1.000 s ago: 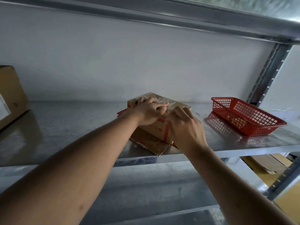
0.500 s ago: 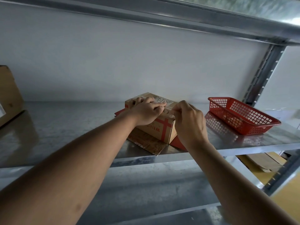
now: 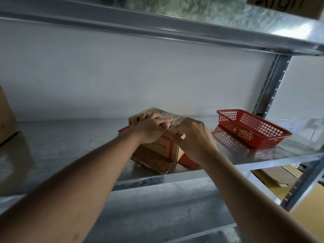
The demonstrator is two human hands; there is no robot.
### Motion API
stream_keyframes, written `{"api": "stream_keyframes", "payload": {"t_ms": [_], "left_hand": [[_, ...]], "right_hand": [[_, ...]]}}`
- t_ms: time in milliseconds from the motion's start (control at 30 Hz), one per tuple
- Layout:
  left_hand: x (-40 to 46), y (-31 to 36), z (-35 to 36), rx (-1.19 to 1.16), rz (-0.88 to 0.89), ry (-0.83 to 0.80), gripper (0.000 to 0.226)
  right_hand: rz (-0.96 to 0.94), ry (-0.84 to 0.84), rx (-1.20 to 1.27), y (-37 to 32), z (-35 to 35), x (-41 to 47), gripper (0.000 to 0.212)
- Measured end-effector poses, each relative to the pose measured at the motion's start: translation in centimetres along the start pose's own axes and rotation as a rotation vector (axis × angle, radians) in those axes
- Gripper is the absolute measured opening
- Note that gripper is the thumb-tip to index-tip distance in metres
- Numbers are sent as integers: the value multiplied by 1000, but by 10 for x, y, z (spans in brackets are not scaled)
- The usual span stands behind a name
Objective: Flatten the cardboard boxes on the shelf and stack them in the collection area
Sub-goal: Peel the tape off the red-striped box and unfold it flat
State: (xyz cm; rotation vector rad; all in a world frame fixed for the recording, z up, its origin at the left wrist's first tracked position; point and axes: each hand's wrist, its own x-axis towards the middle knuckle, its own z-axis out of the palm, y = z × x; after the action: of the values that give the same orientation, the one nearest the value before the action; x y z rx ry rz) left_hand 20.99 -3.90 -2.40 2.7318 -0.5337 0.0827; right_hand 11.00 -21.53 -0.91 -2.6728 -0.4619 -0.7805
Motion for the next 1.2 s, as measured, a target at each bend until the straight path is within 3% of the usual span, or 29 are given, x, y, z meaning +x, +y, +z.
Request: {"api": "stream_keyframes", "payload": {"t_ms": [167, 333, 533, 733, 833, 900, 933, 1033, 1100, 1200], "left_hand": [[-1, 1, -1, 10, 6, -4, 53], [0, -1, -2, 22, 10, -13, 54], [2, -3, -4, -4, 16, -23, 51], [5, -6, -5, -55, 10, -33, 50], [8, -6, -9, -42, 9, -46, 48], [12, -2, -12, -66, 4, -42, 41], [14, 1, -14, -76, -10, -32, 37], [21, 18, -18, -50, -70, 5, 25], [27, 30, -19, -24, -75, 16, 27], [33, 44, -16, 3, -110, 65, 44]], "right_hand": [[210, 114, 182, 4, 4, 4, 18], [479, 244, 404, 17, 7, 9, 8], [841, 379, 1090, 30, 10, 11, 9], [950, 477, 1437, 47, 10, 16, 1], [948, 459, 1494, 55, 12, 18, 3], [858, 424, 1326, 62, 14, 18, 6], [740, 411, 1124, 67, 14, 18, 9], [220, 341, 498, 84, 12, 18, 17], [-43, 259, 371, 91, 9, 21, 29], [-297, 129, 230, 100, 6, 28, 30]]}}
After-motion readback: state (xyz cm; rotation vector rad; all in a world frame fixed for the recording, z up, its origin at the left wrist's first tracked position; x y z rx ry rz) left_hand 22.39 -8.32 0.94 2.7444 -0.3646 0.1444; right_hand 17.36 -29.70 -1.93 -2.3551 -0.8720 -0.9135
